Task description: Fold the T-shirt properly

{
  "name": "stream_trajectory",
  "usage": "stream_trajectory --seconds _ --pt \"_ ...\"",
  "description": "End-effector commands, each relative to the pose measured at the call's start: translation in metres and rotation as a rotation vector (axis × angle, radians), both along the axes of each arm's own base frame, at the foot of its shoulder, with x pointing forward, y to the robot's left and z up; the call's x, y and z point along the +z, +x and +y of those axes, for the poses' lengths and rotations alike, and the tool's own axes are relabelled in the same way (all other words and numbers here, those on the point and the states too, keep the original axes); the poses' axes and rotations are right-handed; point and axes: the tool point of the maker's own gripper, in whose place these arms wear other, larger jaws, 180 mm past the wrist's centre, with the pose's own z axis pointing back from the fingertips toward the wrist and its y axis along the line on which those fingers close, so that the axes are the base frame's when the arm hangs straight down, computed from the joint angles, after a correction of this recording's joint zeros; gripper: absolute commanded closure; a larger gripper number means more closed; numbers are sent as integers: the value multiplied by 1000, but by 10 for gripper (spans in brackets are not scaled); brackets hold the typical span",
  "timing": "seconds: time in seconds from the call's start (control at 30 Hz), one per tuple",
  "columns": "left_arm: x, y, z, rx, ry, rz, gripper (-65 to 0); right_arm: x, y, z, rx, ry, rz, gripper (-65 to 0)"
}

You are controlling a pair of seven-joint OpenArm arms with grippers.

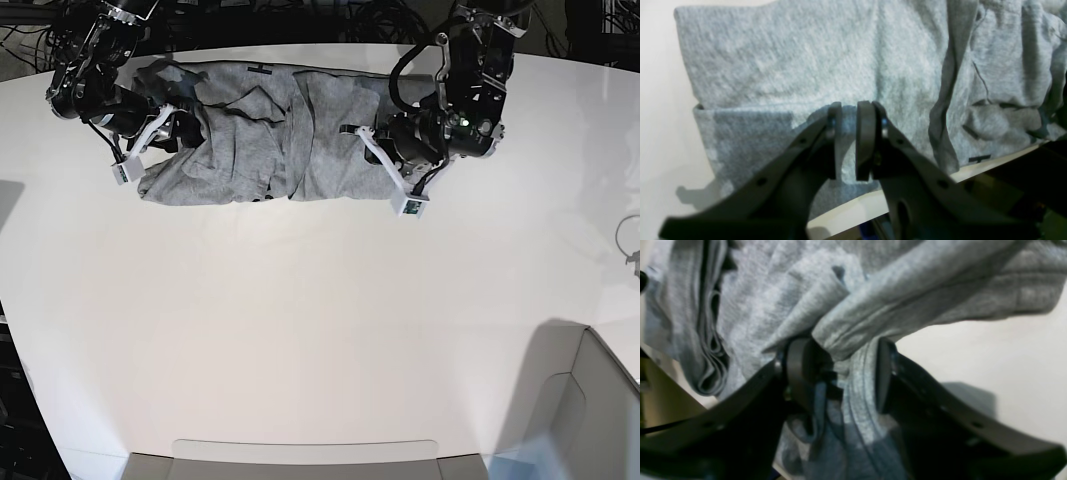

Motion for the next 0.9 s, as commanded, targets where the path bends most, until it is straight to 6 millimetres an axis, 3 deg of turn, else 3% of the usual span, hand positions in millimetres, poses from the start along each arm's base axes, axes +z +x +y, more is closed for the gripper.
stream_trajectory --seconds 0.0,0.13,0.23,0.43,0.73,0.87 --pt "8 6 -2 3 -19 -27 -75 -23 -27 -8 62 -86 137 -217" --pt "8 6 -2 4 -19 -29 -75 -27 -22 -13 60 -106 155 0" --pt "9 8 1 13 -19 -32 -75 -31 -13 -16 63 -128 167 0" --pt "15 27 30 128 -11 -61 -75 -18 20 -33 54 -194 123 0" --pt "18 38 57 217 5 -80 -75 33 73 -126 -102 -401 35 0" --pt "18 38 59 226 6 -80 -75 53 86 -159 -125 -519 34 0"
